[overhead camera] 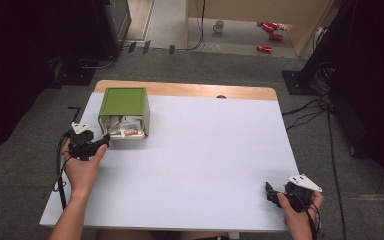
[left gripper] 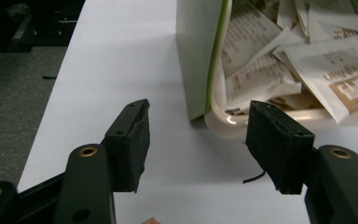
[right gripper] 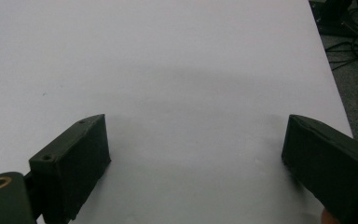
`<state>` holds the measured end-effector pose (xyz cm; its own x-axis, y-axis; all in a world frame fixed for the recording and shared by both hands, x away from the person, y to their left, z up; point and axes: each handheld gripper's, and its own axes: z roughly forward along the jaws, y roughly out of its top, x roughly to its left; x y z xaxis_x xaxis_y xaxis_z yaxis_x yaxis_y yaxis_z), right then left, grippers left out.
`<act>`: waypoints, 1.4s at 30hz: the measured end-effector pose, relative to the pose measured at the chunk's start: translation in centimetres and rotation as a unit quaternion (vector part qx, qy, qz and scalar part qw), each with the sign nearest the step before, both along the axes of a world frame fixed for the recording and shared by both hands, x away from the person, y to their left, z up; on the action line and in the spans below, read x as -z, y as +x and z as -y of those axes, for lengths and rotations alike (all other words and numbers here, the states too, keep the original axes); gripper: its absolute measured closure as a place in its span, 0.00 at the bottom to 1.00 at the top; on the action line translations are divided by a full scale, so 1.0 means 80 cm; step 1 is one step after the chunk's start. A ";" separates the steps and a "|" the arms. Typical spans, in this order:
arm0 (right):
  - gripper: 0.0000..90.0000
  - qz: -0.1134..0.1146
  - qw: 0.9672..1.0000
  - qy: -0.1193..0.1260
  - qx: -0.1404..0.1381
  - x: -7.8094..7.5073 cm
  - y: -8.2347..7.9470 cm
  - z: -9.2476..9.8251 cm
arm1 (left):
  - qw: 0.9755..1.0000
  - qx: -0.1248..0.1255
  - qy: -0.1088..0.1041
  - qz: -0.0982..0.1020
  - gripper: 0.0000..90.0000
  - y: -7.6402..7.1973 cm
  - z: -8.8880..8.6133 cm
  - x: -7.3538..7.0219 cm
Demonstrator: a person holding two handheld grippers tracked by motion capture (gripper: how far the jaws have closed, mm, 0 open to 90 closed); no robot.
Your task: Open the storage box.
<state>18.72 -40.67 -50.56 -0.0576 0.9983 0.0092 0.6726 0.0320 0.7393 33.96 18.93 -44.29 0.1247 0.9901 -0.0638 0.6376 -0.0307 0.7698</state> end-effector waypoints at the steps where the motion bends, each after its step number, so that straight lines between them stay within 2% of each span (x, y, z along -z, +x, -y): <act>1: 0.08 0.000 1.000 0.000 0.000 0.000 0.000 0.000 | 1.000 0.001 -0.005 0.003 0.45 0.002 -0.001 -0.002; 4: 0.08 0.000 1.000 0.000 0.000 0.000 0.000 0.000 | 1.000 -0.010 -0.001 0.010 0.52 0.008 0.001 -0.006; 9: 0.08 0.000 1.000 0.000 0.000 0.000 0.000 0.000 | 1.000 -0.010 -0.003 -0.001 0.55 0.020 0.002 -0.004; 13: 0.08 0.000 1.000 0.000 0.000 0.000 0.000 0.000 | 1.000 -0.012 0.002 -0.018 0.57 0.029 0.004 0.002; 18: 0.08 0.000 1.000 0.000 0.000 0.000 0.000 0.000 | 1.000 -0.016 0.006 -0.023 0.60 0.034 0.006 0.006; 28: 0.08 0.000 1.000 0.001 0.000 0.000 0.000 0.000 | 0.999 -0.007 0.007 -0.044 0.66 0.034 0.010 0.002; 38: 0.08 0.000 1.000 0.000 0.000 0.000 0.000 0.000 | 0.999 0.001 0.014 -0.049 0.70 0.028 0.012 -0.001; 42: 0.08 0.000 1.000 0.000 0.000 0.000 0.000 0.000 | 0.999 0.002 0.011 -0.049 0.70 0.026 0.010 -0.002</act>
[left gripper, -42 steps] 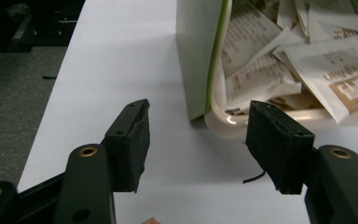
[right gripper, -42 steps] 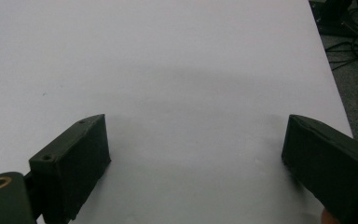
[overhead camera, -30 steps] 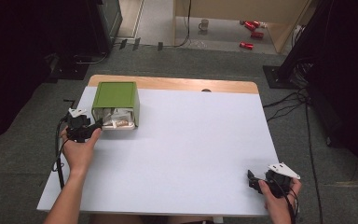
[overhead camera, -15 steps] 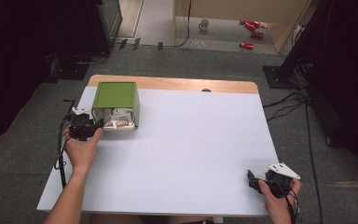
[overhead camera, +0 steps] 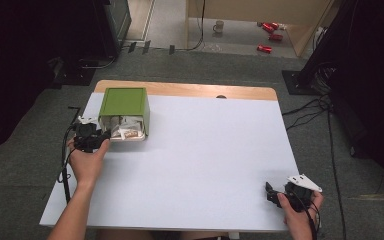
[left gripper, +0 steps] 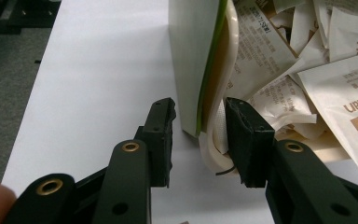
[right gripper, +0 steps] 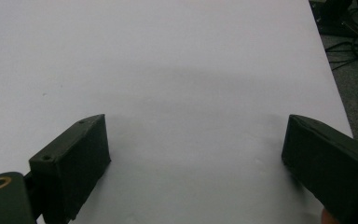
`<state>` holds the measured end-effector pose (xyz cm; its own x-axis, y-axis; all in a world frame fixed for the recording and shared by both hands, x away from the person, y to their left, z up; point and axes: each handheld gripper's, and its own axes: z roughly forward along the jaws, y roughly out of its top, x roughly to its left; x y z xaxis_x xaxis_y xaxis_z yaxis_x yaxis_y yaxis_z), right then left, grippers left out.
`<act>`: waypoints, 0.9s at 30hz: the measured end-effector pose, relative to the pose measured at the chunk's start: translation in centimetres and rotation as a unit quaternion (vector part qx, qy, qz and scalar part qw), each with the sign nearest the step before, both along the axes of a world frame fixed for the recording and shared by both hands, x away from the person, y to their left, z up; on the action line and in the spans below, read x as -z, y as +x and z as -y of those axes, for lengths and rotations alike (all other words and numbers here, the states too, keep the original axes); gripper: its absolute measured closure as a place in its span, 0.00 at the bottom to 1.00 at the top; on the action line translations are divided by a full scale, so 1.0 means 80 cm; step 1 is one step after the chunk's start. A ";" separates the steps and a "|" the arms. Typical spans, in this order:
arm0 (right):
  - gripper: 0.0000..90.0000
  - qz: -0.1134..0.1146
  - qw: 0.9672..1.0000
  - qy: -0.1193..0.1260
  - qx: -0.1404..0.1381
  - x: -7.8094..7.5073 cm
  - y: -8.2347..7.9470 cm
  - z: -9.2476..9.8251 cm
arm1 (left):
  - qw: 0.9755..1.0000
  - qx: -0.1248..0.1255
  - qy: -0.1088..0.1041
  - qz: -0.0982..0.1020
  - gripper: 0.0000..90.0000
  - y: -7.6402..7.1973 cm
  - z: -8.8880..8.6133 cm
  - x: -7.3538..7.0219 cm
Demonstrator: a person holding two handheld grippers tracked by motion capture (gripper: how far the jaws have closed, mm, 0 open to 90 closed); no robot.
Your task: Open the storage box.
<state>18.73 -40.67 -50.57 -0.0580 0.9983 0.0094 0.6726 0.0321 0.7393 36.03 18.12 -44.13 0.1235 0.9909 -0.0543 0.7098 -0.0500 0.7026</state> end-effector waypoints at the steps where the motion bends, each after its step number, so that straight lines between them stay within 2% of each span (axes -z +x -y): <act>1: 0.08 0.000 1.000 0.000 0.000 0.000 0.000 0.000 | 1.000 0.000 -0.001 0.000 0.70 -0.001 0.000 0.000; 21: 0.08 0.000 1.000 0.000 0.000 0.000 0.000 0.000 | 1.000 0.017 -0.012 -0.003 0.73 -0.012 -0.005 -0.007; 27: 0.08 0.000 1.000 0.000 0.000 0.000 0.000 0.000 | 1.000 0.022 -0.020 -0.003 0.79 -0.013 -0.005 -0.007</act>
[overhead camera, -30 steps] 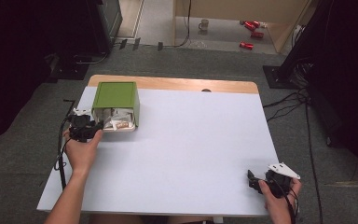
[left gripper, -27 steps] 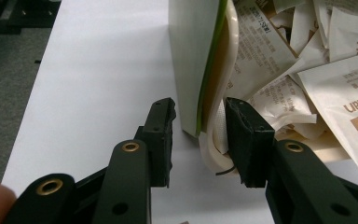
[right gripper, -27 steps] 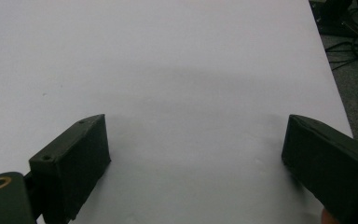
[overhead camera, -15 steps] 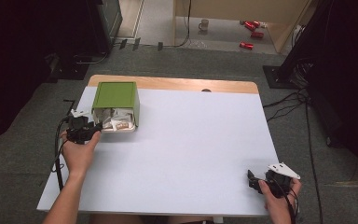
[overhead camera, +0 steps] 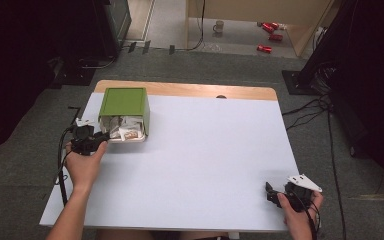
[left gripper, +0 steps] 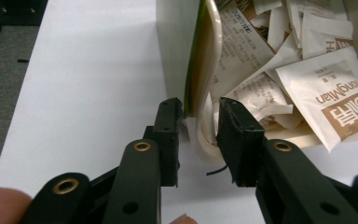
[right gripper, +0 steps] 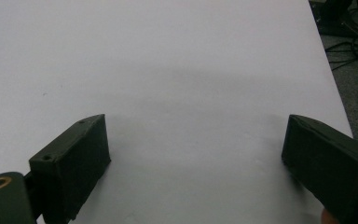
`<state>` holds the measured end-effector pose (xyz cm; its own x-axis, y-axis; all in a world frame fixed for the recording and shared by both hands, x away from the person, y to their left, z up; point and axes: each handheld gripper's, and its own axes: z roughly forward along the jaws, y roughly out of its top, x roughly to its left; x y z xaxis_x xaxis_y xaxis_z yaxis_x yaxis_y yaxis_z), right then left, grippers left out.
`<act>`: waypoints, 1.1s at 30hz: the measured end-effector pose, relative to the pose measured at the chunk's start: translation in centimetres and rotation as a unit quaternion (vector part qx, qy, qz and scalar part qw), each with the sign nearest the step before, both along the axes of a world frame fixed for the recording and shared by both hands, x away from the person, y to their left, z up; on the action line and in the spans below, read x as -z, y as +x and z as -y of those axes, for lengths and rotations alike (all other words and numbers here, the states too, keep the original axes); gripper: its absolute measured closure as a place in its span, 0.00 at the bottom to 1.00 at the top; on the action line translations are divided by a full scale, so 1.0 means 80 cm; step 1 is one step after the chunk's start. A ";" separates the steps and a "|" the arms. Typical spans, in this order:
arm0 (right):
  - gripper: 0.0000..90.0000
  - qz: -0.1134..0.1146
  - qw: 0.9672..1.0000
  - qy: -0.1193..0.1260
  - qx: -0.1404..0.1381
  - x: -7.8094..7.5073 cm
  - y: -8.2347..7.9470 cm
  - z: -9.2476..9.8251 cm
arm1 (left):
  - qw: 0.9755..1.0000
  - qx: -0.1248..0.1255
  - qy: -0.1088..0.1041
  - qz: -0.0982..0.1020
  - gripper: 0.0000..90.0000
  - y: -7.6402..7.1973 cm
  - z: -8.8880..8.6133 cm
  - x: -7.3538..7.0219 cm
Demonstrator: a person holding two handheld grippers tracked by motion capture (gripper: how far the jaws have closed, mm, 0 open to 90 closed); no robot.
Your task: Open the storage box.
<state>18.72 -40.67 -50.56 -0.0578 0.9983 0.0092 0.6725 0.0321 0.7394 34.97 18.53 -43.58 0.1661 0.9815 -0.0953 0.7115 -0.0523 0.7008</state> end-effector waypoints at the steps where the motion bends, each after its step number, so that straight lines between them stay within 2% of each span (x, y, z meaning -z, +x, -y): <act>1: 0.08 0.000 1.000 0.000 0.000 0.000 0.000 0.000 | 1.000 0.001 0.000 0.000 0.80 0.000 0.000 0.000; 9: 0.08 0.000 1.000 0.001 0.001 0.000 0.000 0.000 | 1.000 -0.007 -0.005 -0.008 0.83 -0.001 0.000 -0.003; 15: 0.08 0.000 1.000 0.000 0.000 0.000 0.000 0.000 | 1.000 -0.008 -0.018 -0.003 0.90 -0.003 -0.006 -0.004; 30: 0.08 0.000 1.000 0.000 0.000 0.000 0.000 0.000 | 0.999 -0.013 -0.041 0.006 0.97 -0.007 -0.012 -0.006; 33: 0.08 0.000 1.000 0.001 0.001 0.000 0.000 0.000 | 0.999 -0.011 -0.039 0.006 0.99 -0.008 -0.011 -0.007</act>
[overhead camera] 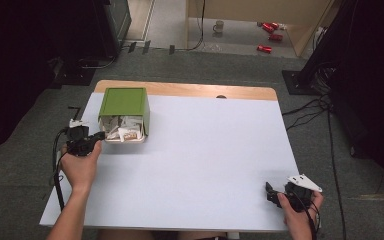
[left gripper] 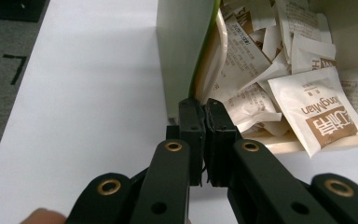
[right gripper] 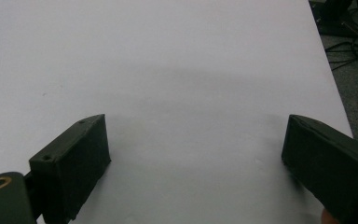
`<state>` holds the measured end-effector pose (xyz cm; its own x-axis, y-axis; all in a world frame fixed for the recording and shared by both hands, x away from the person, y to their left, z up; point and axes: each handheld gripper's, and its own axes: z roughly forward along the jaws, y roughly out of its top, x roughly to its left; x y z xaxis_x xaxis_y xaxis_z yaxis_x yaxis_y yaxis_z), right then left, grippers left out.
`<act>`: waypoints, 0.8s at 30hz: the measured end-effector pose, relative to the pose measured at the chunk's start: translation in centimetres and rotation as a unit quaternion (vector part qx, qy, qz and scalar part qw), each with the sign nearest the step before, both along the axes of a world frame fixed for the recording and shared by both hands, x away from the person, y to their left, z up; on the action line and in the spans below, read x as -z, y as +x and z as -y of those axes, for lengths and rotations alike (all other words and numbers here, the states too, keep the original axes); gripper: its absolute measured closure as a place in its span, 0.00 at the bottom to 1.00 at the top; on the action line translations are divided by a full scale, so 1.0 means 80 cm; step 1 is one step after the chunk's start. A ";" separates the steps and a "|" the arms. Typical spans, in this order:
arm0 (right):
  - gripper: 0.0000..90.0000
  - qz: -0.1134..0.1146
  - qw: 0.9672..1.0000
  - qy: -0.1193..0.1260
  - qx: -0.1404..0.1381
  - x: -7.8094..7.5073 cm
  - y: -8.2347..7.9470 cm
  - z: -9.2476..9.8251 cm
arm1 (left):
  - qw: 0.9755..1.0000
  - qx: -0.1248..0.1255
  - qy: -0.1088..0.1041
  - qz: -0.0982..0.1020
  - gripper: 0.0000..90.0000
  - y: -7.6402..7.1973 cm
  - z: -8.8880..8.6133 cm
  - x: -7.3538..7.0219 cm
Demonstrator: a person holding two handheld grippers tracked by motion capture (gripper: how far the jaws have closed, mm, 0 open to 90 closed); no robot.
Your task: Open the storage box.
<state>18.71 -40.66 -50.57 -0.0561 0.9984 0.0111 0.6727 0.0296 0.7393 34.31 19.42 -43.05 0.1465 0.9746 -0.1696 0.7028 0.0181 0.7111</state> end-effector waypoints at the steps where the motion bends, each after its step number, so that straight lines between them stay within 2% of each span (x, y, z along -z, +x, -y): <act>1: 0.08 0.000 1.000 0.000 0.000 0.000 0.000 0.000 | 1.000 0.001 -0.002 -0.002 0.99 0.000 -0.001 0.000; 10: 0.08 0.001 1.000 0.000 -0.001 0.000 0.000 0.000 | 1.000 0.006 -0.003 -0.008 0.99 0.000 -0.001 -0.002; 24: 0.08 0.003 1.000 -0.002 -0.003 0.000 0.000 0.000 | 1.000 0.008 -0.007 0.000 0.99 -0.013 -0.003 0.000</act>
